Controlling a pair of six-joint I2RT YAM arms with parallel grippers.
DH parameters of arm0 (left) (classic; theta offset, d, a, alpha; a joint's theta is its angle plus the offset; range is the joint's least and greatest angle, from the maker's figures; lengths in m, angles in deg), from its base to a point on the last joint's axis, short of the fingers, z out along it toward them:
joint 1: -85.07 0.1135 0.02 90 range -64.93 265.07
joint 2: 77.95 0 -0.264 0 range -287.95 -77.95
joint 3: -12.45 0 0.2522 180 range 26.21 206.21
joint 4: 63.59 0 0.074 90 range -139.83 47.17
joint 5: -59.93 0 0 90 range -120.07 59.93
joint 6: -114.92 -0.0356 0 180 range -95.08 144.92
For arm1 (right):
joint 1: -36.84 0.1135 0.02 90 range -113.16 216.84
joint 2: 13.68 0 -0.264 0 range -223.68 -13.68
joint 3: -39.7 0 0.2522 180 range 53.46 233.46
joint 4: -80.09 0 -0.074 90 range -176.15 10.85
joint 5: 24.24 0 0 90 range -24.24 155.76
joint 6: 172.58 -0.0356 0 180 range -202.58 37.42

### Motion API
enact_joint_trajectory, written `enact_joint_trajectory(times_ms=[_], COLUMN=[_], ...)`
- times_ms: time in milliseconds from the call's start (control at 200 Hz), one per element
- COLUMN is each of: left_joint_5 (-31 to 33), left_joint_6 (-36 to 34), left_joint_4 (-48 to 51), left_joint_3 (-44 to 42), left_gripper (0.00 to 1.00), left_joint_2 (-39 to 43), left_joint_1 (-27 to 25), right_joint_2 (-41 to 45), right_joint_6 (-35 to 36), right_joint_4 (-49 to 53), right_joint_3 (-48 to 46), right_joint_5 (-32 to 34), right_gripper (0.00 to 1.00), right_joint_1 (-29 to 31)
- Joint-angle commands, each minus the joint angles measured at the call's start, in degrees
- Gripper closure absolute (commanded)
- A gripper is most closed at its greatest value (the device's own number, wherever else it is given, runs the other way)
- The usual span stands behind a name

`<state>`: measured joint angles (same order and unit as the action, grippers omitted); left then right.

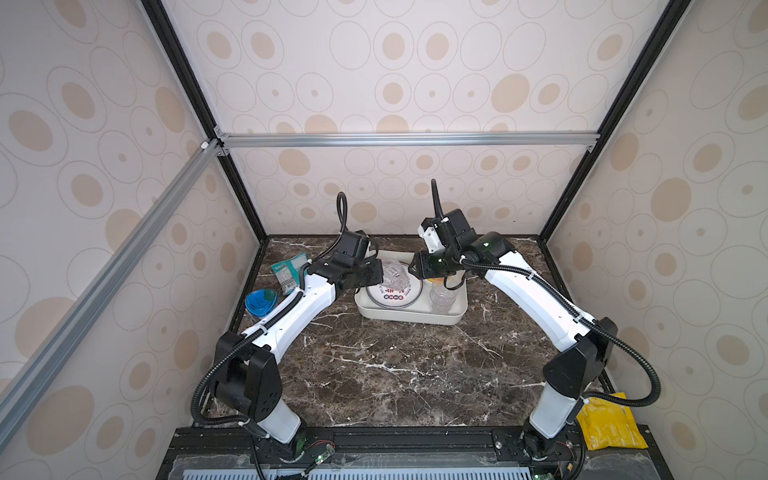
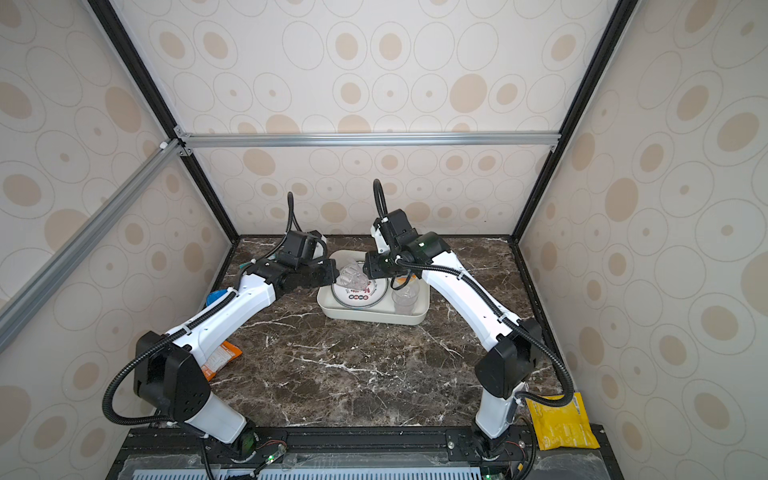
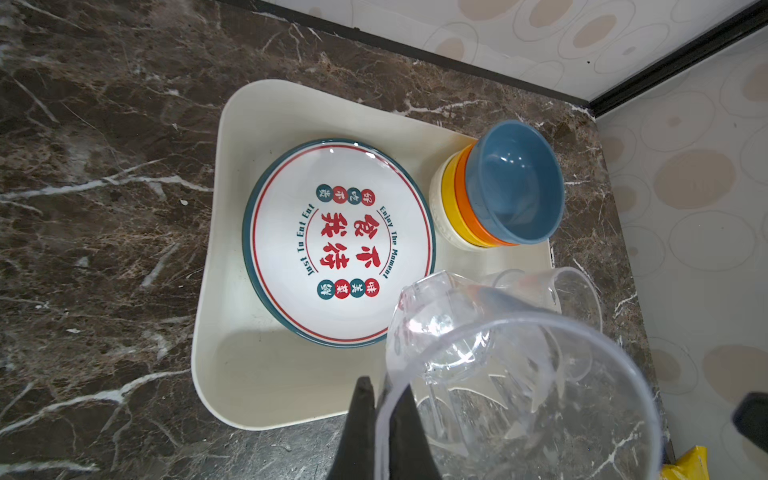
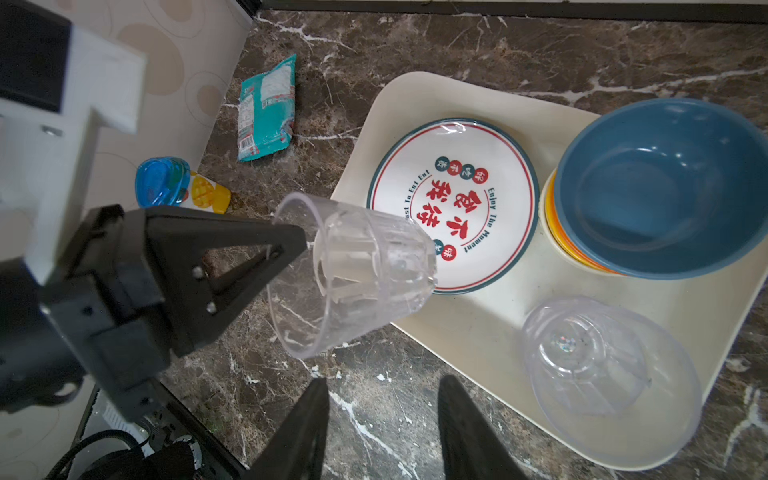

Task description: Place the mixed dishes into the plastic bin

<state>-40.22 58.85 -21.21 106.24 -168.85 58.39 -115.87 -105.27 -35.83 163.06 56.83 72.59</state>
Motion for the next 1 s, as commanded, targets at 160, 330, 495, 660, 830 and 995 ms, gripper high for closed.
enact_joint_trajectory(times_ms=[160, 330, 495, 660, 830, 995], left_joint_5=[-0.83, -0.87, -1.07, -1.19, -1.32, -1.26], left_joint_6=[1.22, 1.55, 2.18, 2.93, 3.50, 3.85], left_joint_4=[-0.85, -0.94, -1.72, -3.00, -3.74, -3.97], left_joint_3=[4.08, 4.00, 3.12, 2.63, 2.69, 2.84], left_gripper=[1.00, 1.00, 1.00, 1.00, 1.00, 1.00], left_joint_2=[0.19, 0.45, 0.97, 1.51, 1.95, 2.30], left_joint_1=[-1.69, -2.28, -2.76, -2.94, -3.10, -3.28], right_joint_2=[-6.24, -10.09, -13.78, -16.30, -16.59, -16.60], right_joint_6=[-0.58, -1.08, -1.12, -1.18, -1.56, -1.47], right_joint_4=[6.30, 9.55, 13.65, 16.53, 16.25, 16.21], right_joint_3=[8.52, 13.73, 18.89, 21.62, 21.69, 21.66], right_joint_5=[2.29, 4.04, 7.17, 8.55, 9.26, 9.65], right_gripper=[0.57, 0.59, 0.59, 0.63, 0.70, 0.79], right_joint_1=[1.50, 1.80, 2.43, 2.88, 2.97, 3.10])
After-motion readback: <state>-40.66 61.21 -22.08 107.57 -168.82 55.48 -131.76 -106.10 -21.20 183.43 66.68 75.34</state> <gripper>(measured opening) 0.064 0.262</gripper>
